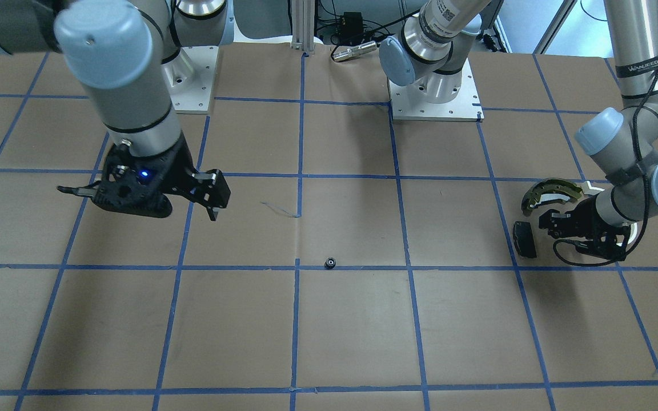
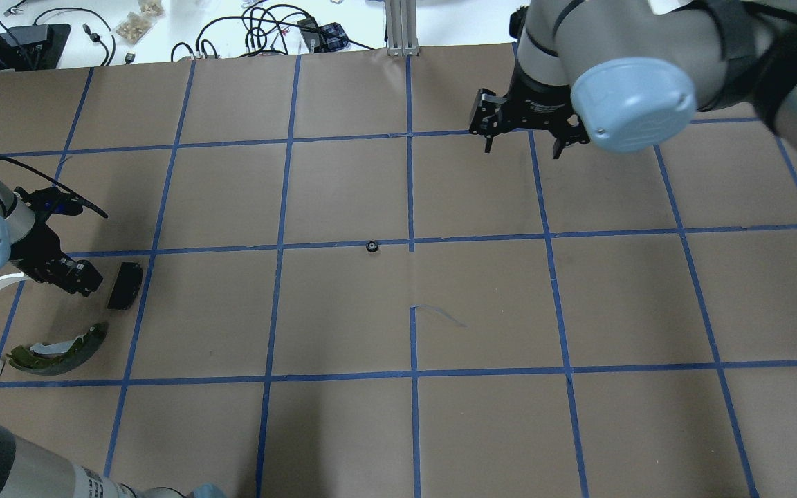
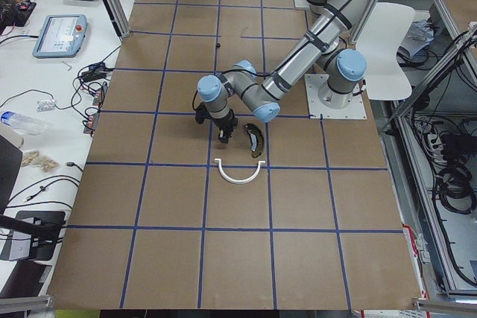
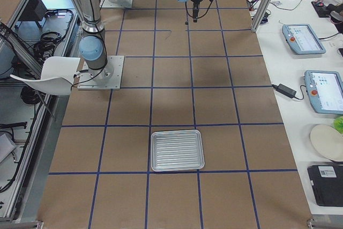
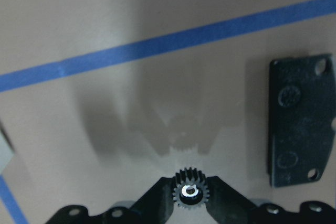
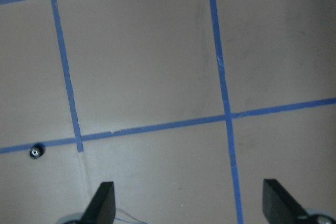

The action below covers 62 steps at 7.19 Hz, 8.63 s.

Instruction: Place bearing gear from tray to pile

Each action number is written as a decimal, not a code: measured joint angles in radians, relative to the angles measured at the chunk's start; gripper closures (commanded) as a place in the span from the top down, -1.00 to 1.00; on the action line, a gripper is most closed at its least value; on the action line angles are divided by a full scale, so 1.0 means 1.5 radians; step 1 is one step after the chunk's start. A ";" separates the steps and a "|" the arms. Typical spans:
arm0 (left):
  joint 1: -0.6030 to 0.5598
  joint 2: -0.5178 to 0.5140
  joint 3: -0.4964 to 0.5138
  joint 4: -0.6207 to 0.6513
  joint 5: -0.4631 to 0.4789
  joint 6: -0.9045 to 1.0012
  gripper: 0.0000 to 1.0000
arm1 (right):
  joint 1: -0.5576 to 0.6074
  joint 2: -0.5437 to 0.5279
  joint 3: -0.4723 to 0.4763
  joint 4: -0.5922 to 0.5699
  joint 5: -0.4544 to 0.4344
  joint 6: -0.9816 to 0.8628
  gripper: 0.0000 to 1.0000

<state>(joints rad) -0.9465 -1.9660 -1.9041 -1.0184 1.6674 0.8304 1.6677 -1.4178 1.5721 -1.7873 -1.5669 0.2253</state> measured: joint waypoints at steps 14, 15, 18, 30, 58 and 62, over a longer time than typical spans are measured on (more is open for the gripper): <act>-0.444 0.018 0.194 -0.145 -0.092 -0.471 1.00 | -0.043 -0.072 -0.073 0.075 0.006 -0.007 1.00; -0.477 0.004 0.188 -0.122 -0.111 -0.494 1.00 | -0.043 -0.072 -0.072 0.076 0.006 -0.006 1.00; -0.563 -0.042 0.174 -0.053 -0.118 -0.513 1.00 | -0.043 -0.072 -0.071 0.077 0.007 -0.006 1.00; -0.587 -0.105 0.111 0.070 -0.121 -0.513 -1.00 | -0.043 -0.073 -0.068 0.077 0.015 -0.006 1.00; 0.057 -0.089 0.170 -0.210 -0.057 0.126 -0.49 | -0.043 -0.071 -0.067 0.078 0.008 -0.011 1.00; 0.056 -0.090 0.155 -0.212 -0.056 0.126 -0.19 | -0.043 -0.071 -0.067 0.077 0.007 -0.015 1.00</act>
<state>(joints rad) -0.8618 -2.1012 -1.6711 -1.3357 1.5830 1.0189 1.6030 -1.5248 1.4715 -1.6718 -1.5569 0.2031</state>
